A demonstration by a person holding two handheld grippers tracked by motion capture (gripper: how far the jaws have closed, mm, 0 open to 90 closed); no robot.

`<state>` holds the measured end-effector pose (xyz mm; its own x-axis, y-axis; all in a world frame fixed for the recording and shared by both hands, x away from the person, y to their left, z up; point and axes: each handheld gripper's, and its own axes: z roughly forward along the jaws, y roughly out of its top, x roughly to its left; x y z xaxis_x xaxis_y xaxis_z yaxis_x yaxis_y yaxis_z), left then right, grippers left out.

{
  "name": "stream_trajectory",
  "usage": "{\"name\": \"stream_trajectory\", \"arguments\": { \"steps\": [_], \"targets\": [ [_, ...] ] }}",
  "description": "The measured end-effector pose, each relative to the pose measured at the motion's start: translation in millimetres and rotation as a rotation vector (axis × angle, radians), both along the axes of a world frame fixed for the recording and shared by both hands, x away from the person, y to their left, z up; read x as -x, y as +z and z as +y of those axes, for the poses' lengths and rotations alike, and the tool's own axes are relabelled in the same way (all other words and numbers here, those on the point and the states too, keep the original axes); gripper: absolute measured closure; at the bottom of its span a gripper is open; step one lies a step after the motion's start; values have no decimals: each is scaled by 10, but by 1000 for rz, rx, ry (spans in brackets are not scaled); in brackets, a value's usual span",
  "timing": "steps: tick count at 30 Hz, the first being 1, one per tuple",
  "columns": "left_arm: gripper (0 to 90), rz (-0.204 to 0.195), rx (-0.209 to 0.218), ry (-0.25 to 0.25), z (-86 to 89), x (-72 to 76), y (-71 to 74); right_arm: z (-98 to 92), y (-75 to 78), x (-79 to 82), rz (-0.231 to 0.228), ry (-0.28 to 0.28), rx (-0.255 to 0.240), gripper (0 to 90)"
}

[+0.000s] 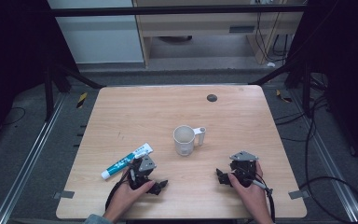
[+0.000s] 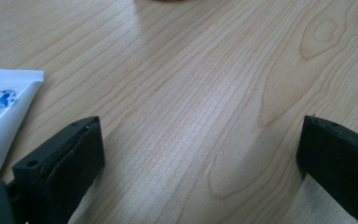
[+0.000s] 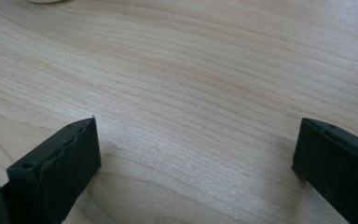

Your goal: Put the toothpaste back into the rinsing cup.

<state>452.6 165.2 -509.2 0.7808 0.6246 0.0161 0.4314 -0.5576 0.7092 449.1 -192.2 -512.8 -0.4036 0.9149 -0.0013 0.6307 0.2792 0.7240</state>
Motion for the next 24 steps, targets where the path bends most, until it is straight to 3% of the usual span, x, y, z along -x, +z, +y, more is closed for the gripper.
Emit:
{"name": "stream_trajectory", "arguments": {
  "steps": [7, 9, 10, 11, 13, 14, 16, 19, 20, 24],
  "targets": [
    [47, 19, -42, -2, 46, -29, 182, -1, 0, -1, 0, 1, 0, 9],
    [49, 12, -68, 3, 93, -76, 354, -1, 0, -1, 0, 1, 1, 9],
    [50, 12, -68, 3, 93, -76, 354, -1, 0, -1, 0, 1, 1, 9],
    [55, 1, -102, 7, 120, -120, 464, -1, 0, -1, -1, 1, 1, 9],
    [65, 0, -116, 13, 131, -142, 513, -1, 0, -1, 0, 0, 1, 9],
    [71, 9, -144, 27, 154, -192, 599, -1, 0, -1, 0, 1, 1, 9],
    [79, 37, -160, 39, 180, -248, 673, -1, 1, -1, 1, 1, 0, 7],
    [97, 47, -187, 45, 208, -300, 740, -5, 0, -4, 2, 8, -1, 5],
    [97, 57, -222, 50, 225, -356, 789, -6, -1, -4, 1, 9, 0, 5],
    [104, 72, -274, 51, 241, -433, 839, -7, 0, -4, 2, 10, -1, 5]
  ]
}}
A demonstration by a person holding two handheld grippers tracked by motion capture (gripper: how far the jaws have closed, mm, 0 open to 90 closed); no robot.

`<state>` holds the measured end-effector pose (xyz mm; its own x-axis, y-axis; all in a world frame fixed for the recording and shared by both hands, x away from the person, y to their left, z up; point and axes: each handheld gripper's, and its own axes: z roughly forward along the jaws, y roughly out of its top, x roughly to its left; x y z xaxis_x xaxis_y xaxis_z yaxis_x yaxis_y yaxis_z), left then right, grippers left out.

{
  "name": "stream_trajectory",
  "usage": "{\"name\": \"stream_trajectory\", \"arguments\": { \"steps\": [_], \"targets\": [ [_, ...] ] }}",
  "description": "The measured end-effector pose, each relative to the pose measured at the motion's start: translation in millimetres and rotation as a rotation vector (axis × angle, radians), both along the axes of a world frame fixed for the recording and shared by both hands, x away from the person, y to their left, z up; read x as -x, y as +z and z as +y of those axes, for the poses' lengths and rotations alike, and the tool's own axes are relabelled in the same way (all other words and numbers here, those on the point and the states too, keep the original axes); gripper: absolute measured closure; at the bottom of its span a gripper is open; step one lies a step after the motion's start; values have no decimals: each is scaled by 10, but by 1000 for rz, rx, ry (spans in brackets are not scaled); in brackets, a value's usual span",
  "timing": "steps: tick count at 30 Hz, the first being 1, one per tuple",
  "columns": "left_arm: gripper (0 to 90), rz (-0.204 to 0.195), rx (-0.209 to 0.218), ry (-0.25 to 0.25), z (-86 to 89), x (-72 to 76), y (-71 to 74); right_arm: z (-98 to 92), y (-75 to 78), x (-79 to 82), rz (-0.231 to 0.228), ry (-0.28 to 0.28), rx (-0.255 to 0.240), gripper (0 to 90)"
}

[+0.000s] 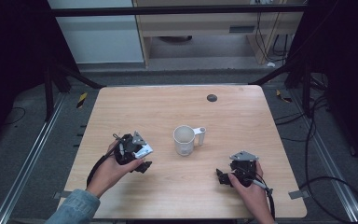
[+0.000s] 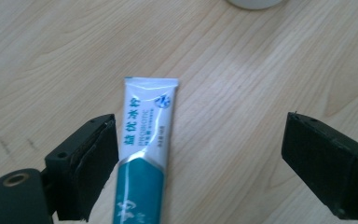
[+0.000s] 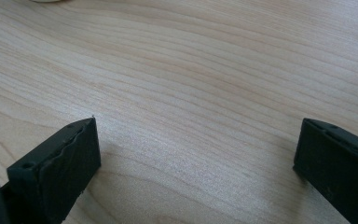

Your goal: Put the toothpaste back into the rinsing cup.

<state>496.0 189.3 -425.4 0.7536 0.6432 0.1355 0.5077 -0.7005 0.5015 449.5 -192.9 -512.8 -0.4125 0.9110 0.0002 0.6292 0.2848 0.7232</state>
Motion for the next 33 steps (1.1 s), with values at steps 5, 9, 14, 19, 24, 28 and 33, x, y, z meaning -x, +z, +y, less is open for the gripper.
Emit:
{"name": "stream_trajectory", "arguments": {
  "steps": [5, 9, 14, 19, 24, 28, 33],
  "targets": [
    [68, 21, -52, -6, 15, -96, 37, -2, 0, -1, 0, 3, 0, 5],
    [72, 33, -65, 0, 40, -125, 27, -4, 1, -1, 1, 5, 0, 5],
    [98, 46, -89, 3, 108, -163, 47, -10, 0, -1, 0, 11, 1, 5],
    [123, 48, -94, 18, 177, -202, 48, -11, 0, -1, 0, 13, 1, 5],
    [147, 58, -94, 52, 269, -256, 52, -15, 0, -1, 0, 17, 0, 5],
    [192, 67, -102, 45, 284, -263, 54, -15, 0, -1, 1, 17, 0, 5],
    [295, 87, -102, 30, 279, -286, 42, -15, 0, -1, 0, 17, 1, 5]
  ]
}}
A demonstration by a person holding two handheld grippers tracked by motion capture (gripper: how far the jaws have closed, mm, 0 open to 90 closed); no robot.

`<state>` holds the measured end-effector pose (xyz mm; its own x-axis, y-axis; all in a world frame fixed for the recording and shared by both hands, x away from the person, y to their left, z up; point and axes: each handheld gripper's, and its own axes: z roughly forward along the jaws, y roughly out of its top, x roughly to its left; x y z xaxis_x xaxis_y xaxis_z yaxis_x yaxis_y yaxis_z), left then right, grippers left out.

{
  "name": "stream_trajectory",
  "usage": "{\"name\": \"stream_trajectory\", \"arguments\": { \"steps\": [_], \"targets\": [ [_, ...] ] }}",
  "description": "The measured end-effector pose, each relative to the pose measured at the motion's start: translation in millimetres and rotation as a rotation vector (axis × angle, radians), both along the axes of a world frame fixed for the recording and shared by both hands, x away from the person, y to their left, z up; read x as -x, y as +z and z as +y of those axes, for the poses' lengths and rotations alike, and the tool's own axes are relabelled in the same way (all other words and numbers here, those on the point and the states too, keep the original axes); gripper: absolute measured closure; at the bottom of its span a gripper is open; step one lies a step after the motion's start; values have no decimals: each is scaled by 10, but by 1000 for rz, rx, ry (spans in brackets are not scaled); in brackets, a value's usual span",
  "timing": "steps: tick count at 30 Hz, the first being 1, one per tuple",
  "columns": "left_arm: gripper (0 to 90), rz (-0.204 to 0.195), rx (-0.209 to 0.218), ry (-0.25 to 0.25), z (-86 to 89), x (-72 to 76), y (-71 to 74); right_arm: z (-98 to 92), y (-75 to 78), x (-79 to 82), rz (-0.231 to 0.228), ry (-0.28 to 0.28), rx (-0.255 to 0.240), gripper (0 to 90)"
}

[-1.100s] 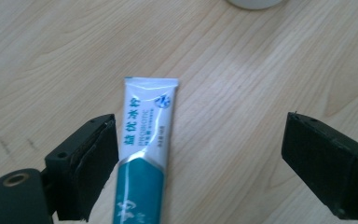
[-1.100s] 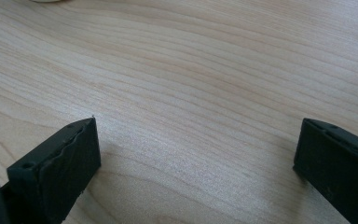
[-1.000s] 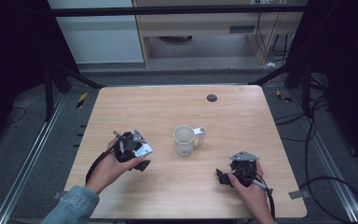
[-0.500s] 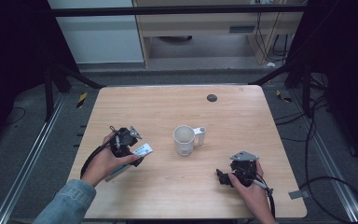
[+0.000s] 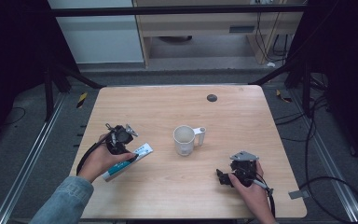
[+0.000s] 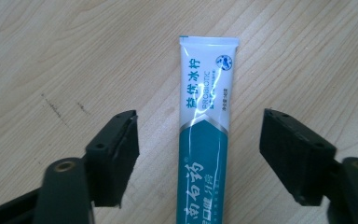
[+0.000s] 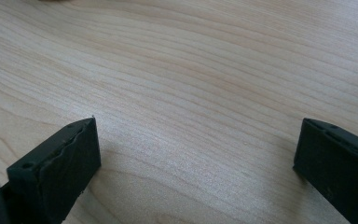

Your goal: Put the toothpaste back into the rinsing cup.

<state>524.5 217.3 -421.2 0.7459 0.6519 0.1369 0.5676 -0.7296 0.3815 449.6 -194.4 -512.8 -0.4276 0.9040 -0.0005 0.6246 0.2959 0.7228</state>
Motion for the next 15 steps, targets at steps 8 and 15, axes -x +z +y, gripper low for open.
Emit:
{"name": "stream_trajectory", "arguments": {
  "steps": [8, 15],
  "targets": [
    [364, 44, -14, -24, -64, -63, -63, -3, 1, 1, 0, 4, -2, 5],
    [378, 73, -38, -19, -99, -173, -172, -3, 0, 1, 0, 4, -1, 5]
  ]
}}
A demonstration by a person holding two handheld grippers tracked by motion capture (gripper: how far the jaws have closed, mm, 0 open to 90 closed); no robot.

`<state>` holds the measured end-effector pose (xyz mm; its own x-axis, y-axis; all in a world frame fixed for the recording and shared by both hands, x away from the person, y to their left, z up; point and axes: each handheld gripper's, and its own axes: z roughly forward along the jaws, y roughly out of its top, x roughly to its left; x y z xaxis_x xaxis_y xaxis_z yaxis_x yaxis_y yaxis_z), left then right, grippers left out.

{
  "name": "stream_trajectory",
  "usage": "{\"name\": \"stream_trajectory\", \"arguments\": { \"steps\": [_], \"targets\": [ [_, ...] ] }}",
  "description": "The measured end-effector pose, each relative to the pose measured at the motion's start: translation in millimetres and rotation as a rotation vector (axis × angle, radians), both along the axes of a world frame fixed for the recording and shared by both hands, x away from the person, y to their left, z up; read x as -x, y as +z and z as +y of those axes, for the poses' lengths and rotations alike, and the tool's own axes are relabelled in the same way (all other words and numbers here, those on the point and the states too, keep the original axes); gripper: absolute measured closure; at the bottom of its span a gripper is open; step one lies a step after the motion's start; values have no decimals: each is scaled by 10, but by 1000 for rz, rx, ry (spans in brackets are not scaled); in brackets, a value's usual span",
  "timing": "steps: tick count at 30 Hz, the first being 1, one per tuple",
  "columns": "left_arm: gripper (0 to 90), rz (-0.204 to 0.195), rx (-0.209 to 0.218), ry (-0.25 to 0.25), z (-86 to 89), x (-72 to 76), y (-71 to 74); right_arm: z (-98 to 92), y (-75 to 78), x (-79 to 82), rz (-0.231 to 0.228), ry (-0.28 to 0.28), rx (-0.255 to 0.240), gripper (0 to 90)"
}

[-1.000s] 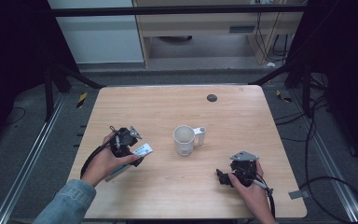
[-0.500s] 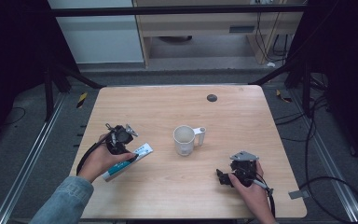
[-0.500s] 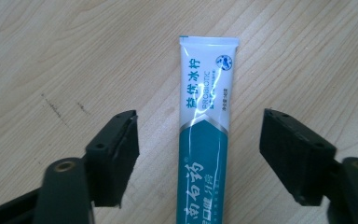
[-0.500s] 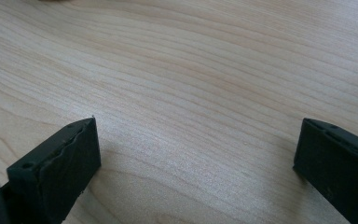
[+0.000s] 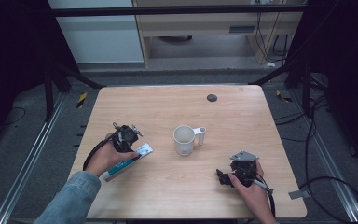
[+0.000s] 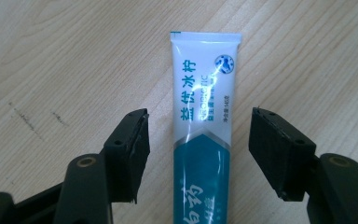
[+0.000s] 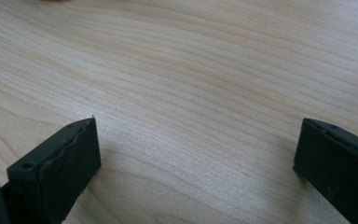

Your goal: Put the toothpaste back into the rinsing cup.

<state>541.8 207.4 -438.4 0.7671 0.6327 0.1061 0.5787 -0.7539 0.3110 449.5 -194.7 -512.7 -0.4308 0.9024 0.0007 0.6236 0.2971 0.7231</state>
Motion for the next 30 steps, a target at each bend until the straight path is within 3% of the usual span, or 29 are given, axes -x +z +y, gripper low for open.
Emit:
{"name": "stream_trajectory", "arguments": {
  "steps": [12, 30],
  "targets": [
    [398, 42, -17, 6, 26, -88, -149, 0, 0, 0, 0, 0, 0, 5],
    [458, 73, -19, 9, -29, -117, -219, 0, 0, 0, 0, 0, 0, 5]
  ]
}}
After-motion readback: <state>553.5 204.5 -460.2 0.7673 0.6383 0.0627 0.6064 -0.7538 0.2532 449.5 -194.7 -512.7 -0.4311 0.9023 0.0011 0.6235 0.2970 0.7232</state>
